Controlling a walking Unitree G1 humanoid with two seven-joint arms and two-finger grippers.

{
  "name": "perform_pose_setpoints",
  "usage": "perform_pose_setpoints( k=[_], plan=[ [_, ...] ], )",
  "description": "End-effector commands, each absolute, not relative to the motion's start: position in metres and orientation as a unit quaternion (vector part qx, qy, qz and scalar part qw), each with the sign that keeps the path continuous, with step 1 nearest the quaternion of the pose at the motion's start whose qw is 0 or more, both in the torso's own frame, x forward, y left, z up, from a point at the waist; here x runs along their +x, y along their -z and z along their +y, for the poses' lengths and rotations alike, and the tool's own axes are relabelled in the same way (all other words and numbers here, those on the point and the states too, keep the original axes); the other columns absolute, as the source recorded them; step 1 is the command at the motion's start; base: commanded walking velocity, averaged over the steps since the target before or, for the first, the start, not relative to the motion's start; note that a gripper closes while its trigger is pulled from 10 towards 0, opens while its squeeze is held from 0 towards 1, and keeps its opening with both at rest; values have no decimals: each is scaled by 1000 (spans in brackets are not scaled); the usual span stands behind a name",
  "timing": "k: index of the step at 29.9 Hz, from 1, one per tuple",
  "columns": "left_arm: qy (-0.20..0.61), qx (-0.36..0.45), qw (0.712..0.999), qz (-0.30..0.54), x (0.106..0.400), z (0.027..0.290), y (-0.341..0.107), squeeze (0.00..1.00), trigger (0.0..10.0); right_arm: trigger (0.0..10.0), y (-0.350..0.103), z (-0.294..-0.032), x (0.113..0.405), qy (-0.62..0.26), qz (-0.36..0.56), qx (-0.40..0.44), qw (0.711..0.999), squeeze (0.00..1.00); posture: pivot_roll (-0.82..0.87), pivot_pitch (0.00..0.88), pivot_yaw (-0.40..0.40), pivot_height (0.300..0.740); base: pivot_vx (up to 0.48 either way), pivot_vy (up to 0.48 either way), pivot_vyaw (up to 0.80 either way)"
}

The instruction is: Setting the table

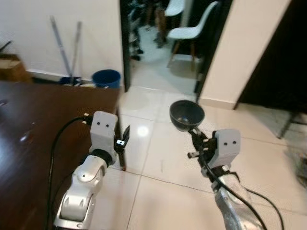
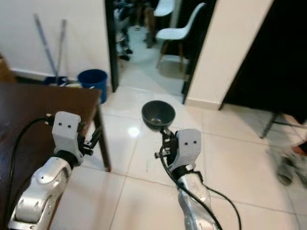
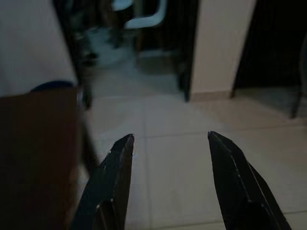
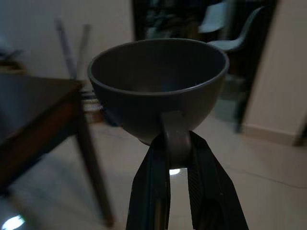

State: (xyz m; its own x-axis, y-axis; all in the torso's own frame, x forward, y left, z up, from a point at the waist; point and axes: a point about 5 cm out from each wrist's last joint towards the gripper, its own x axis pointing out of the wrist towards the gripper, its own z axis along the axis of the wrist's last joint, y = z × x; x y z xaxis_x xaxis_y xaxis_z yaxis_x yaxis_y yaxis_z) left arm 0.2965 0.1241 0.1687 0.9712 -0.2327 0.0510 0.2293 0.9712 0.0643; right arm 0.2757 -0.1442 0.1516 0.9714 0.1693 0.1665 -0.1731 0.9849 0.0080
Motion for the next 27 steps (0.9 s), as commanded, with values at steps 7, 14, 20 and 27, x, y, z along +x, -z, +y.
perform_pose_setpoints(
  k=[7,14,20,27],
  plan=[
    [101,35,994,-12,297,128,-163,0,10000,10000,-149,-141,274,-89,-80,17,993,0,-62,0,61,740,0,0,-800],
    [97,12,995,1,298,130,-162,0,10000,10000,-150,-141,274,-90,-80,16,993,0,-61,0,60,740,0,0,-800],
    [100,-6,995,1,297,130,-164,0,10000,10000,-150,-141,274,-91,-80,16,992,0,-61,0,60,740,0,0,-800],
    [94,-3,996,5,298,131,-165,0,10000,10000,-150,-140,274,-91,-80,15,992,0,-59,0,60,740,0,0,-800]
  ],
)
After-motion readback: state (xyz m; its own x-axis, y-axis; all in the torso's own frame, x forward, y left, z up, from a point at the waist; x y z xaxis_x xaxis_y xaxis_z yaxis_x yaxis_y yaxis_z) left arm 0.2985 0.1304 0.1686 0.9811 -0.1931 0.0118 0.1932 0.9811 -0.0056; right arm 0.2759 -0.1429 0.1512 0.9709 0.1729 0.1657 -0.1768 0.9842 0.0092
